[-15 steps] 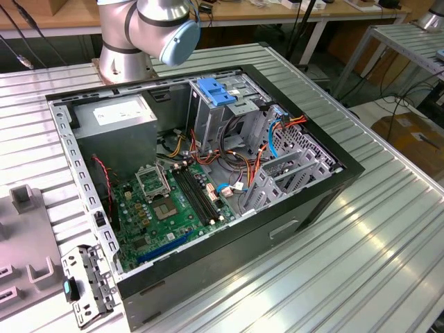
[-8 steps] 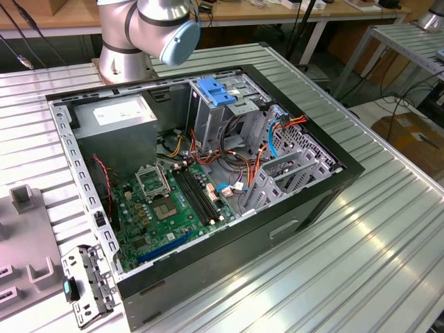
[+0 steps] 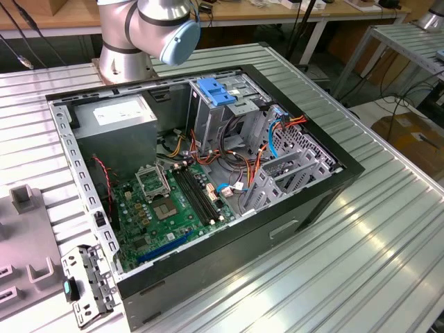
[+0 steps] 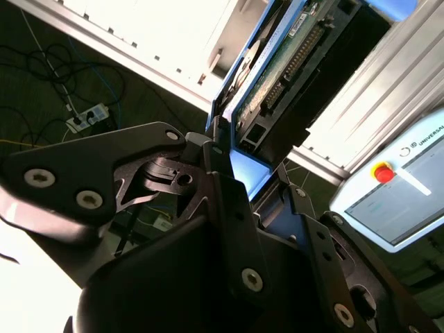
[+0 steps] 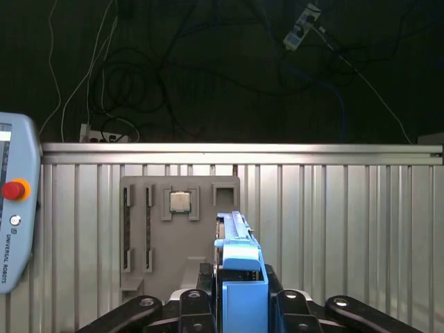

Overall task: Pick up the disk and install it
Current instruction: 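Pick up the disk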

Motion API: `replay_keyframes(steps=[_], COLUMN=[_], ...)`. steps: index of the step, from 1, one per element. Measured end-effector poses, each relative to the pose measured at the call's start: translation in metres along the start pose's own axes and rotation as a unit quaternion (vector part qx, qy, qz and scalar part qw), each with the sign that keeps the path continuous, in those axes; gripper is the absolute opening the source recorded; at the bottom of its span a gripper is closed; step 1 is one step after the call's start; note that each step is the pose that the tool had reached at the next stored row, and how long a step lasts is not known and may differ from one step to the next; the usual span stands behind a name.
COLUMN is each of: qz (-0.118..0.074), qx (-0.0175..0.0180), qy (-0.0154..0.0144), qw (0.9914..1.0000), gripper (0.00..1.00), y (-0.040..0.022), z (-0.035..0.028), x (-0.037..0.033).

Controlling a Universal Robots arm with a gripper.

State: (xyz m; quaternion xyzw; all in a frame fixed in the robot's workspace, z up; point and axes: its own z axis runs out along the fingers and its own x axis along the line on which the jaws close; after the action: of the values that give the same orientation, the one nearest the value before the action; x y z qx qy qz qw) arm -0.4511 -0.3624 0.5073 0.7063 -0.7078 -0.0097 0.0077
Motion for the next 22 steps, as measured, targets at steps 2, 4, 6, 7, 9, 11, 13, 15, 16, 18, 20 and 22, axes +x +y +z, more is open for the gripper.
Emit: replay_keyframes(steps=[2, 4, 6, 7, 9, 11, 13, 15, 16, 18, 20, 22], qz=[0.0, 0.0, 0.0, 0.0, 0.0, 0.0, 0.0, 0.0, 0.0, 0.0, 0.0, 0.0], qx=[0.0, 0.0, 0.0, 0.0, 0.0, 0.0, 0.0001, 0.0, 0.0, 0.0, 0.0, 0.0], qy=[0.0, 0.0, 0.0, 0.0, 0.0, 0.0, 0.0, 0.0, 0.0, 0.0, 0.0, 0.0], qw=[1.0, 1.0, 1.0, 1.0, 1.0, 1.0, 1.0, 1.0, 1.0, 1.0, 1.0, 1.0], gripper=[0.37, 0.37, 0.37, 0.37, 0.37, 0.37, 0.37, 0.37, 0.37, 0.37, 0.37, 0.37], y=[-0.0014, -0.0031, -0.0048, -0.0055, -0.0074, -0.0085, -0.0093, -0.0103, -0.0108, -0.0122, -0.0133, -0.0145], z=[0.0, -0.0001, -0.0001, -0.0001, -0.0002, -0.0002, -0.0002, -0.0002, -0.0002, -0.0003, -0.0004, -0.0003], x=[0.0, 0.0, 0.0, 0.0, 0.0, 0.0, 0.0, 0.0, 0.0, 0.0, -0.0001, 0.0])
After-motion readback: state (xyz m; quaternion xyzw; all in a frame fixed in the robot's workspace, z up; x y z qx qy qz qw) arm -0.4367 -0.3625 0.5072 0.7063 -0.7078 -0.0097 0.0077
